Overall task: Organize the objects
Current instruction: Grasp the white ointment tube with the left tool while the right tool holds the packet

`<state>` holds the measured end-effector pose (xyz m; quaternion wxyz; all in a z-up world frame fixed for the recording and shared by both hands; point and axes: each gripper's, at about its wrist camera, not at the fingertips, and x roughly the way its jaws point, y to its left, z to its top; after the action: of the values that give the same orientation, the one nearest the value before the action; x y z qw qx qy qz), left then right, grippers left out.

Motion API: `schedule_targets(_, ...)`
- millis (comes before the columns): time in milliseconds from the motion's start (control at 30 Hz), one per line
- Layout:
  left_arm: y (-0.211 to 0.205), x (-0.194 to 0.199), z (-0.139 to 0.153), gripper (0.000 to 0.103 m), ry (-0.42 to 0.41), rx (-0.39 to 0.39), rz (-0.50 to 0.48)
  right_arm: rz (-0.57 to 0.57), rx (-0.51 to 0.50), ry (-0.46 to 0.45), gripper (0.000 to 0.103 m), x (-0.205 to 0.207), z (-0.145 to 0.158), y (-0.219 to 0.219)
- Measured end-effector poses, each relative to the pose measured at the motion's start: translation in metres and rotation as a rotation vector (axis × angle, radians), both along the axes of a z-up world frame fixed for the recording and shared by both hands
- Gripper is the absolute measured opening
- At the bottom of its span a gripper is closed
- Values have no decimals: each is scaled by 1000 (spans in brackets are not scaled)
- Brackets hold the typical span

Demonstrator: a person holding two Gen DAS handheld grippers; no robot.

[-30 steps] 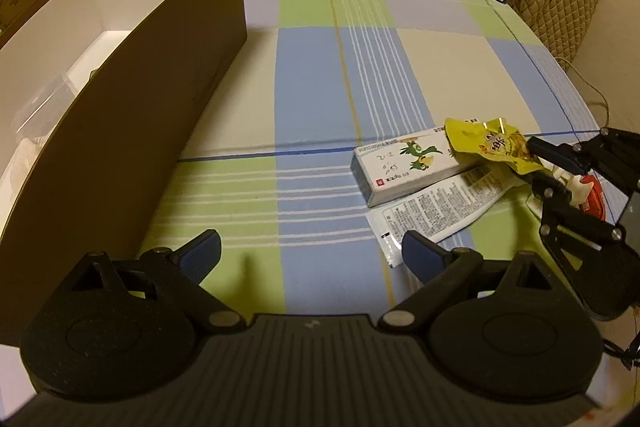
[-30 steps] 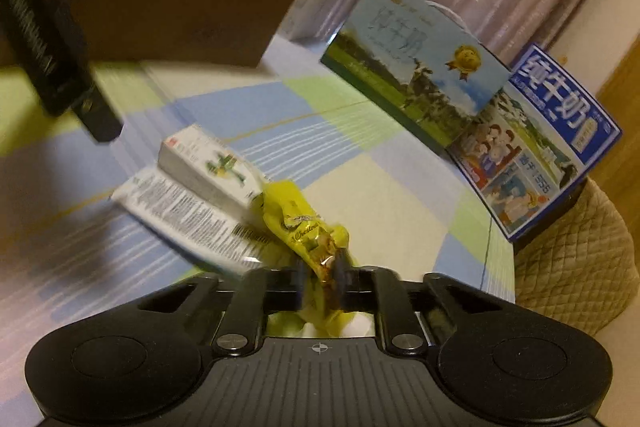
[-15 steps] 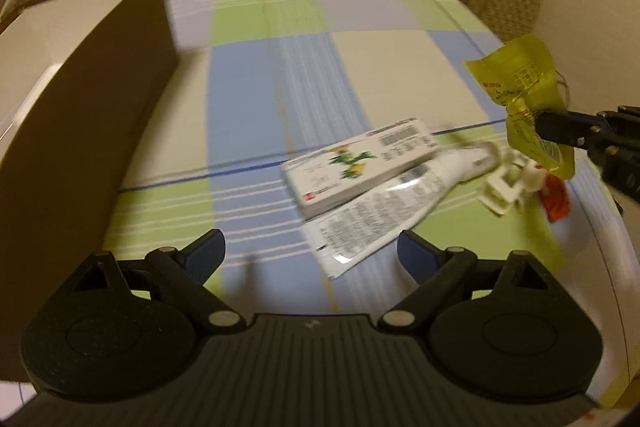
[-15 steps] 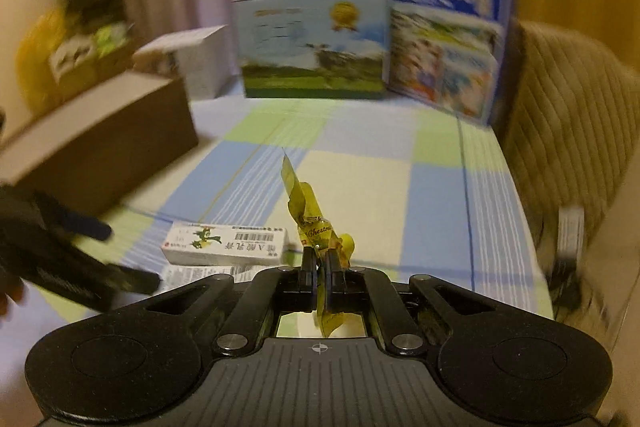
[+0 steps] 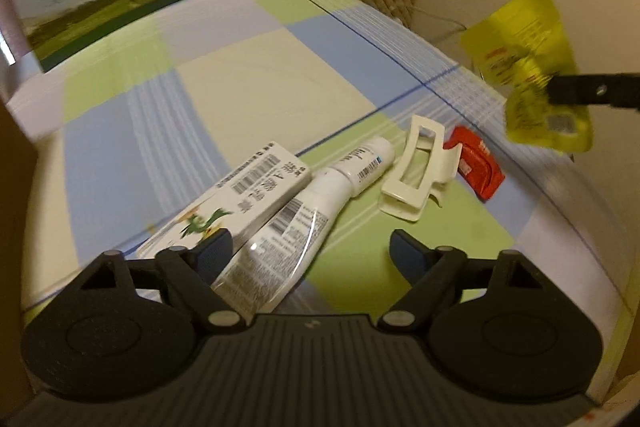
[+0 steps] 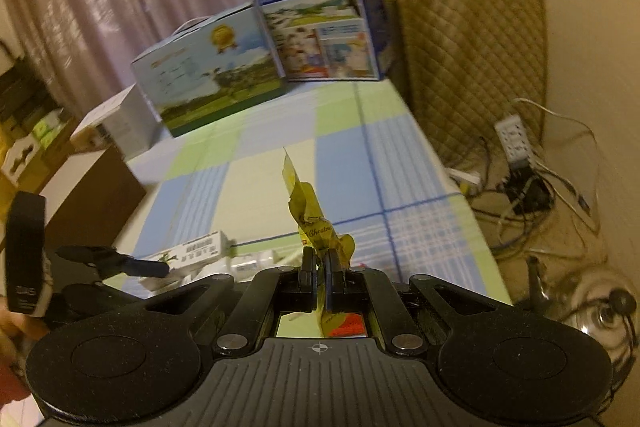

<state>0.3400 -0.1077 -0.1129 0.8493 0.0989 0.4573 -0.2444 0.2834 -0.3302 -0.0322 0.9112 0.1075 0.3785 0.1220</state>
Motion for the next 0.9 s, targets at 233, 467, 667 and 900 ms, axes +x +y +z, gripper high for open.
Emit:
schedule_targets(233, -13, 17, -16, 63, 14, 43, -72, -57, 27, 21, 0, -9, -2, -21)
schedule_targets(467, -13, 14, -20, 41, 30, 62, -69, -72, 38, 56, 0, -8, -7, -26)
schedule_targets(667, -2, -4, -17, 38, 46, 72, 33, -51, 51, 71, 0, -8, -8, -20)
schedule_targets(900, 28, -24, -12, 35, 84, 106, 206, -4, 69, 92, 0, -11, -12, -7)
